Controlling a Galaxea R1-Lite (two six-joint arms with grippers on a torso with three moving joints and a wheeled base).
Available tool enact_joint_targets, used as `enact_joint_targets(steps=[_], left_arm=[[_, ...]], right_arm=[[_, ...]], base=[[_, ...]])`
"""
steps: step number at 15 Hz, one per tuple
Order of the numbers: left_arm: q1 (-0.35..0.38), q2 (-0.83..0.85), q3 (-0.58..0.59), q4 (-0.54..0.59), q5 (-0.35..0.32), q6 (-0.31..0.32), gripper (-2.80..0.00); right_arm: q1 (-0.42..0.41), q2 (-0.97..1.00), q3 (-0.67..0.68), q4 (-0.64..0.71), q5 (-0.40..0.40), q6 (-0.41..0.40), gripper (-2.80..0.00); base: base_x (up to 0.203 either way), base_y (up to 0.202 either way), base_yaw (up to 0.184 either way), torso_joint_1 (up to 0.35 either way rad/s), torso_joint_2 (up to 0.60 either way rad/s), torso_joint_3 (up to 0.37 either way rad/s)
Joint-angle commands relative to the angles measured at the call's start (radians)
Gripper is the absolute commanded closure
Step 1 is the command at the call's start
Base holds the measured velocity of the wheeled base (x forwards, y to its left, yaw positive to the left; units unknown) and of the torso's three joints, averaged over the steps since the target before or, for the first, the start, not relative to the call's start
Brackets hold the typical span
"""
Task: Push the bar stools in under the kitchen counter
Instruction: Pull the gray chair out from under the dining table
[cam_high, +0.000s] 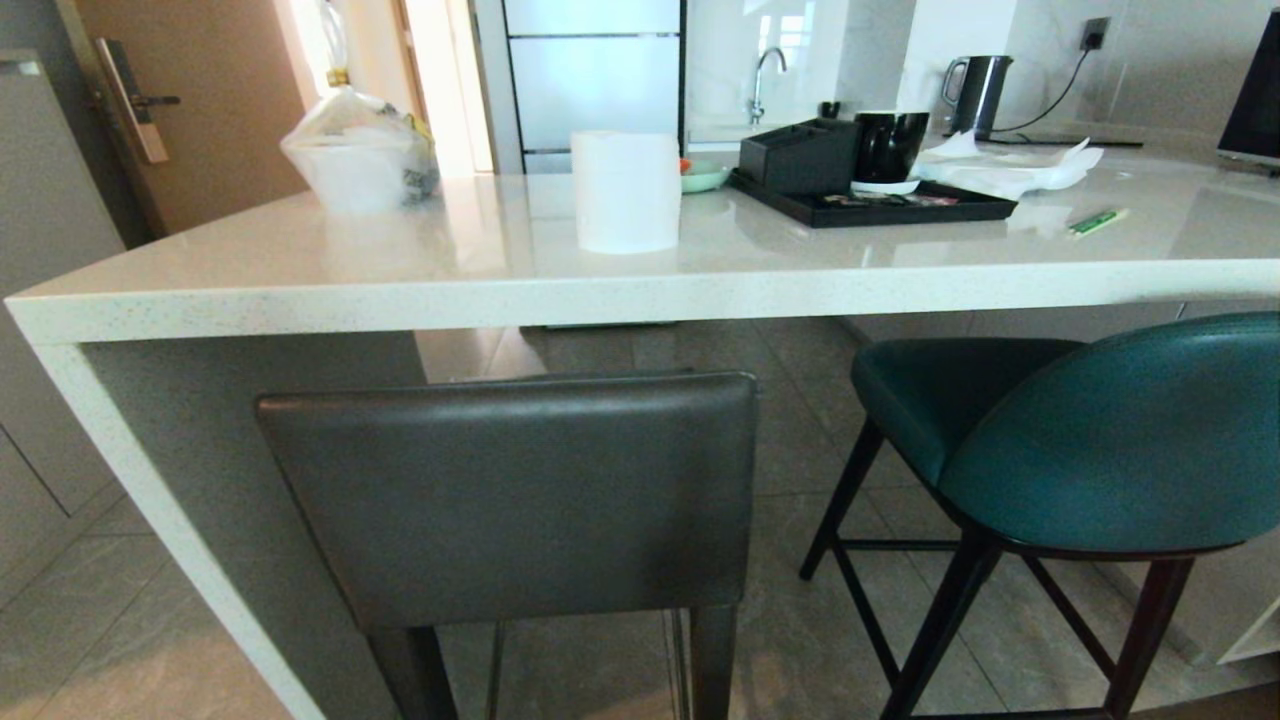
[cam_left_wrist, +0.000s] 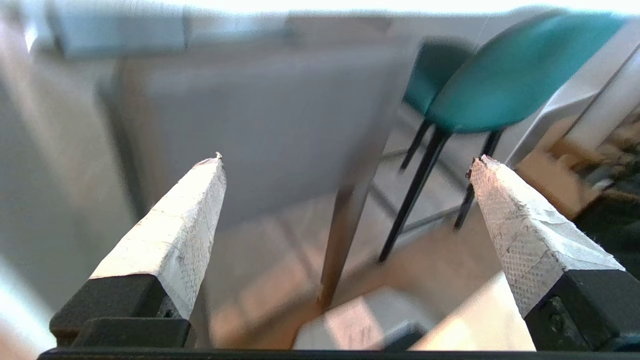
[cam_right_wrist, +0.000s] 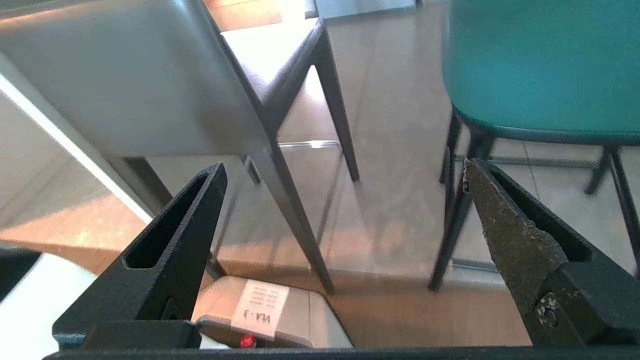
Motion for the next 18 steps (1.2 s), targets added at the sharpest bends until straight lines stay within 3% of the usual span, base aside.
enact_joint_targets(steps=[1, 3, 6, 9, 11, 13, 15, 18], left_arm=[[-0.014, -0.080, -0.029, 0.081, 0.058, 0.001, -2.80], [-0.023, -0.055, -0.139, 0.085, 0.158, 0.004, -2.80], [-0.029, 0.037, -0.428, 0.136, 0.187, 0.021, -2.80], [-0.087, 0.138, -0.593, 0.255, 0.204, 0.049, -2.80], [-0.138, 0.168, -0.598, 0.263, 0.330, 0.045, -2.80], [-0.148, 0.220, -0.596, 0.258, 0.384, 0.044, -2.80], [-0.158, 0.246, -0.583, 0.259, 0.512, 0.050, -2.80], [-0.193, 0.187, -0.448, 0.270, 0.568, 0.044, -2.80]], right_arm=[[0.005, -0.017, -0.022, 0.006, -0.025, 0.003, -2.80], [0.058, -0.012, -0.146, 0.011, -0.062, -0.012, -2.80], [0.129, 0.057, -0.455, 0.062, -0.157, -0.067, -2.80], [0.209, 0.107, -0.711, 0.294, -0.171, -0.099, -2.80], [0.266, 0.115, -0.719, 0.384, -0.209, -0.083, -2.80], [0.297, 0.110, -0.652, 0.392, -0.212, -0.071, -2.80], [0.359, 0.061, -0.564, 0.401, -0.240, -0.081, -2.80], [0.417, -0.046, -0.515, 0.520, -0.319, -0.069, -2.80]], base=[[0.000, 0.000, 0.000, 0.000, 0.00, 0.000], [0.000, 0.000, 0.000, 0.000, 0.00, 0.000], [0.000, 0.000, 0.000, 0.000, 0.00, 0.000], [0.000, 0.000, 0.000, 0.000, 0.00, 0.000], [0.000, 0.000, 0.000, 0.000, 0.00, 0.000], [0.000, 0.000, 0.000, 0.000, 0.00, 0.000], [0.000, 0.000, 0.000, 0.000, 0.00, 0.000], [0.000, 0.000, 0.000, 0.000, 0.00, 0.000]])
